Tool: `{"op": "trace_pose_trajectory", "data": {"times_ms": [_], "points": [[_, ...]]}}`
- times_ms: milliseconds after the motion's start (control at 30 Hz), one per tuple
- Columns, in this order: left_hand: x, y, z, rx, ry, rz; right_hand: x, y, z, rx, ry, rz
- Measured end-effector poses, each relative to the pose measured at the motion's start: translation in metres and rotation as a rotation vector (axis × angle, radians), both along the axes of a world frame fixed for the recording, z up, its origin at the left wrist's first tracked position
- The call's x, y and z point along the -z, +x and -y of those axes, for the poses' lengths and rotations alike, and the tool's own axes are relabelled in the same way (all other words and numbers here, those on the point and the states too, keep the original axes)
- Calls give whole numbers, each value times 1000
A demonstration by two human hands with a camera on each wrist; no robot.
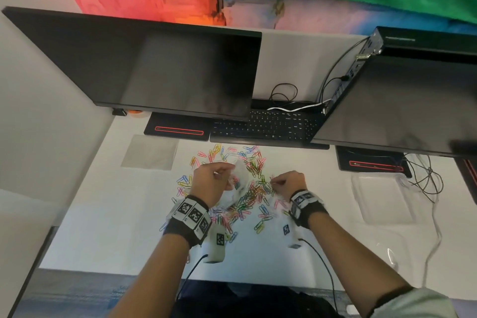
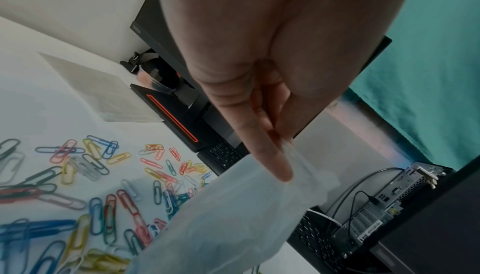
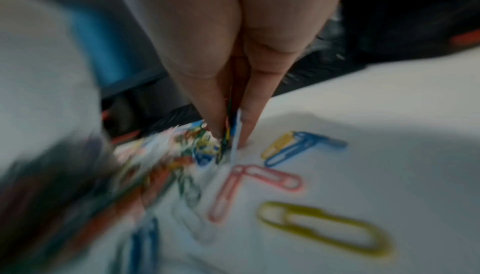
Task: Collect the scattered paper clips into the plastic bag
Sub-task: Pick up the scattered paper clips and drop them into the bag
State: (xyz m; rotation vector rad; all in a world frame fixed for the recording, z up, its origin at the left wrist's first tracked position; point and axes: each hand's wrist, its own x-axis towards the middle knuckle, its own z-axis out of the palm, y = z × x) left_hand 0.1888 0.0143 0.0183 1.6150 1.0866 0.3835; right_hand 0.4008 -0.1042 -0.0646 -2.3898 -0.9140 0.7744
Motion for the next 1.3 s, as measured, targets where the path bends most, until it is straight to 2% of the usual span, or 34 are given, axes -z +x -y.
{"op": "trace_pose_trajectory", "data": {"times_ms": [100, 233, 300, 400, 467, 633, 733, 867, 967, 1100, 1200, 1300], "points": [[0, 2, 1, -2, -13, -6, -13, 6, 8, 247, 141, -403], [-1, 8, 3, 15, -16, -14, -51, -1, 6, 369, 385, -928], [-1, 11, 4, 33, -3, -20, -71, -8, 0, 316, 425, -1037], [0, 17, 6, 55, 27, -36, -88, -20, -7, 220, 376, -1089], [0, 21, 7, 61, 31, -50, -90, -29, -12, 180, 324, -1045], [0, 27, 12, 86, 11, -66, -83, -45, -22, 161, 246, -786], [-1, 27, 13, 100, 35, -73, -83, -50, -25, 12, 189, -581], [0, 26, 12, 107, 46, -78, -84, -52, -28, 4, 150, -306], [0, 26, 11, 107, 43, -82, -83, -57, -30, -115, 140, -130], [1, 27, 11, 114, 47, -70, -84, -54, -28, -172, 165, -87], [1, 26, 11, 126, 53, -83, -87, -51, -24, -317, 169, -29], [1, 25, 10, 94, 35, -51, -90, -48, -18, -370, 195, -74]]}}
